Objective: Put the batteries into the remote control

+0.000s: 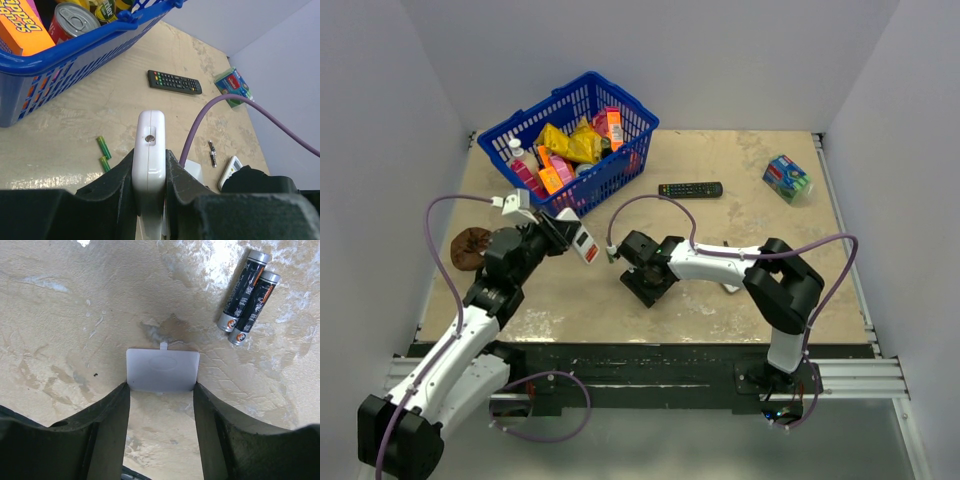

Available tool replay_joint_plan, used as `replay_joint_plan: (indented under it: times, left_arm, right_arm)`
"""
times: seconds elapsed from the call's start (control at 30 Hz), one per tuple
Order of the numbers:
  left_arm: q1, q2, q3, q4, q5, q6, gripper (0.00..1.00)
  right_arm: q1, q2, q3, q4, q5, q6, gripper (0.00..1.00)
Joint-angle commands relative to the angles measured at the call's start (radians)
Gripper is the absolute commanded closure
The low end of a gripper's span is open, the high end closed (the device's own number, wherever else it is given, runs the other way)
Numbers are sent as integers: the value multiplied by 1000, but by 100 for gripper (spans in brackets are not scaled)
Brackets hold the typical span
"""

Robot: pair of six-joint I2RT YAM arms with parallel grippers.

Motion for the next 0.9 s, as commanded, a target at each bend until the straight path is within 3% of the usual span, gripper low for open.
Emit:
replay_joint_plan:
  times: [0.0, 0.37, 0.87]
  left_arm:
    - [6, 17, -23, 119, 37, -19, 100]
    - [10, 46, -115, 287, 101, -74, 100]
    - [11, 116, -228, 607, 218, -207, 100]
  right_arm:
    - [-6, -29, -5, -7, 48, -1, 53]
    - [-6, -142, 14, -30, 81, -2, 61]
    - [-4, -291, 278, -119, -1, 10, 61]
